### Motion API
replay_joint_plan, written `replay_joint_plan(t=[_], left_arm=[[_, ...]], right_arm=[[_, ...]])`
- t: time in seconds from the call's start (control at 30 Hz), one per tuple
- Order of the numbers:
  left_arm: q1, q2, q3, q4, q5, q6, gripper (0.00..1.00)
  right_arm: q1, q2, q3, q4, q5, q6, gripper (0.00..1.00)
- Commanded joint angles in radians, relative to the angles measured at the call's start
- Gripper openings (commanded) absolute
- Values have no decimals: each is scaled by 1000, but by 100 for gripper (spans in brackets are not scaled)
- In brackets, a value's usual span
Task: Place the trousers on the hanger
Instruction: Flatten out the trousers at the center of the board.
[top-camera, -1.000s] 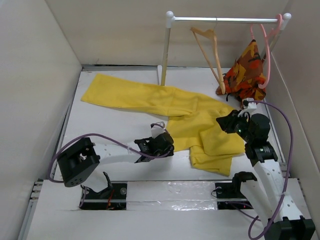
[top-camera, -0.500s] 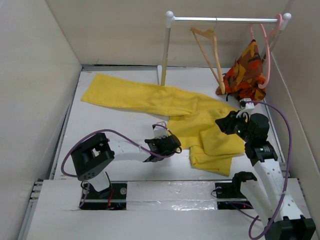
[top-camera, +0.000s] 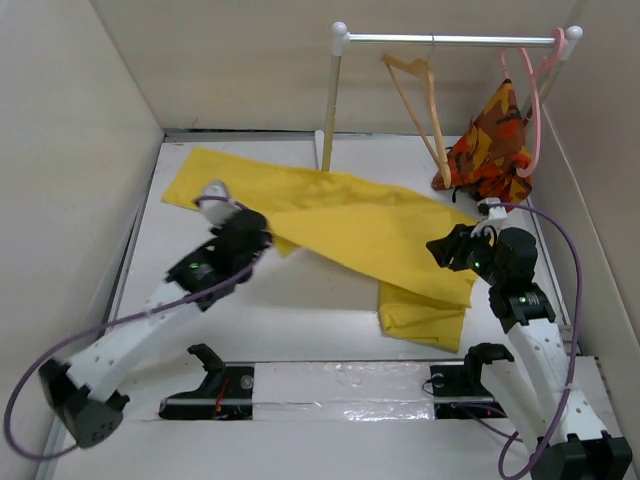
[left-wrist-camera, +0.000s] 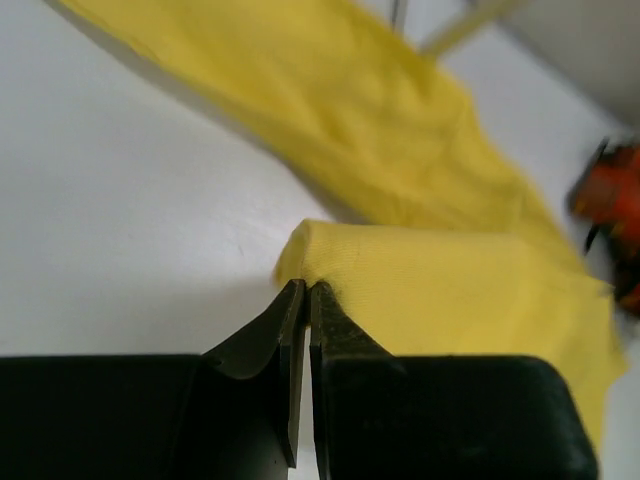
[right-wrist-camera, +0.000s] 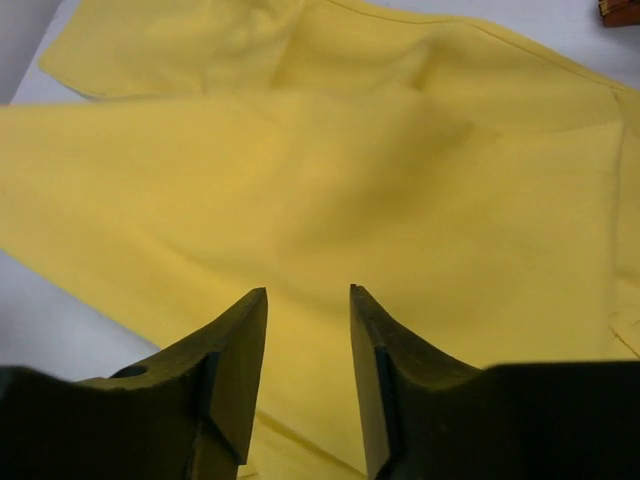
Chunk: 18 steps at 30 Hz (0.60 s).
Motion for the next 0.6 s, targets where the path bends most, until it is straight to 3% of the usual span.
replay_joint_plan(t=[0.0, 0.07, 0.1, 0.23, 0.37, 0.57], left_arm=[[222, -225, 70, -126, -85, 211, 0], [339, -297, 100, -123, -48, 337, 0], [447, -303, 137, -126, -37, 380, 0], [642, -282, 235, -161, -62, 521, 0], [665, -250, 311, -85, -222, 610, 0], [665, -92, 374, -124, -420, 549, 0]], right_arm=[[12, -19, -10, 28, -2, -6, 47], [32, -15, -17, 38, -5, -2, 52], [32, -14, -21, 45, -5, -3, 53], [59, -2, -25, 46, 0, -3, 56], [96, -9, -62, 81, 17, 12, 59], [114, 8, -96, 108, -17, 20, 59]])
